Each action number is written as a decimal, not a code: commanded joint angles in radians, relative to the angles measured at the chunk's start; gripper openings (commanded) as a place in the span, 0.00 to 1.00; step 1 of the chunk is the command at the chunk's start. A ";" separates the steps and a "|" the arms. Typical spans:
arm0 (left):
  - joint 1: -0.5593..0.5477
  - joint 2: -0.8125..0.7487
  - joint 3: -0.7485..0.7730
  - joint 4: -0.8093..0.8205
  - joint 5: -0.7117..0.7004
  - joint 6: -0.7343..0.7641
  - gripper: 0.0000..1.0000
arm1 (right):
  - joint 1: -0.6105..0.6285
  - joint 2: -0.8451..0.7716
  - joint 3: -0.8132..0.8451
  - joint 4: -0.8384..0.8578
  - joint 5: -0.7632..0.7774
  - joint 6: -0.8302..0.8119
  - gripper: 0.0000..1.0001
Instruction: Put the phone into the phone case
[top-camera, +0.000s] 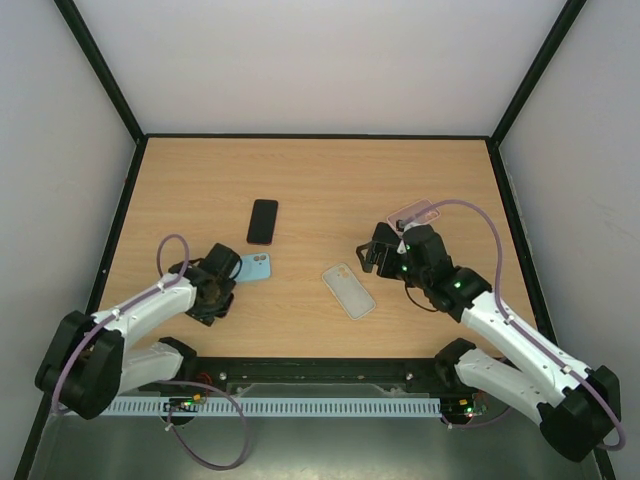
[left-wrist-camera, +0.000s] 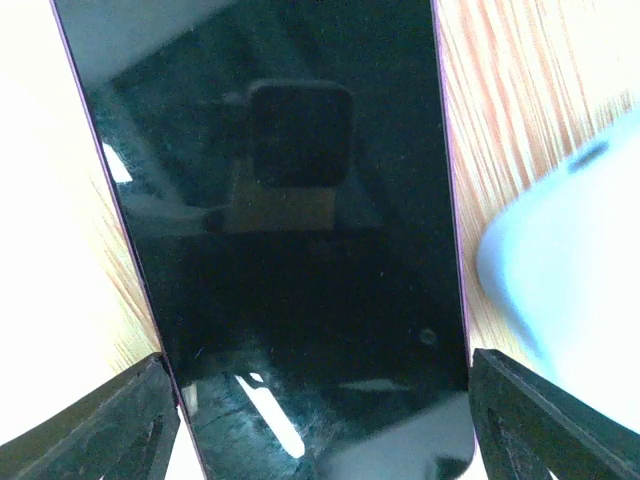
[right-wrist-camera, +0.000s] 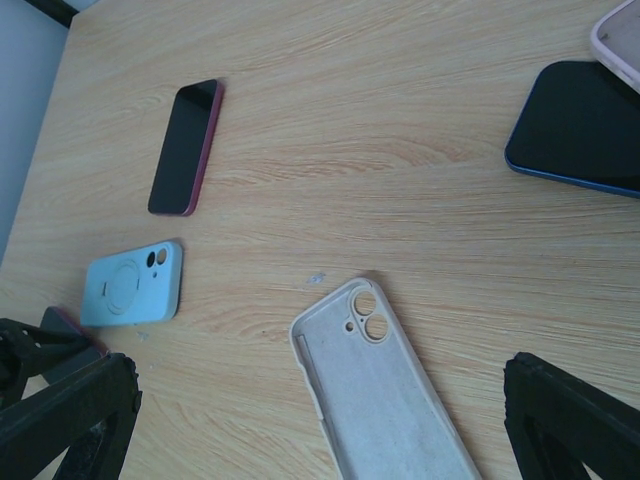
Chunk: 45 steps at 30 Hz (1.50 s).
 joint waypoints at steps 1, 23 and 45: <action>-0.111 0.050 -0.042 0.027 0.144 -0.120 0.79 | -0.004 0.014 -0.015 -0.015 -0.015 -0.031 0.97; -0.179 -0.007 0.027 -0.107 -0.050 -0.191 0.99 | 0.002 0.467 -0.021 0.086 -0.065 -0.135 0.57; 0.196 0.003 0.072 -0.125 -0.024 0.103 0.99 | 0.190 0.547 -0.112 0.273 -0.154 0.016 0.47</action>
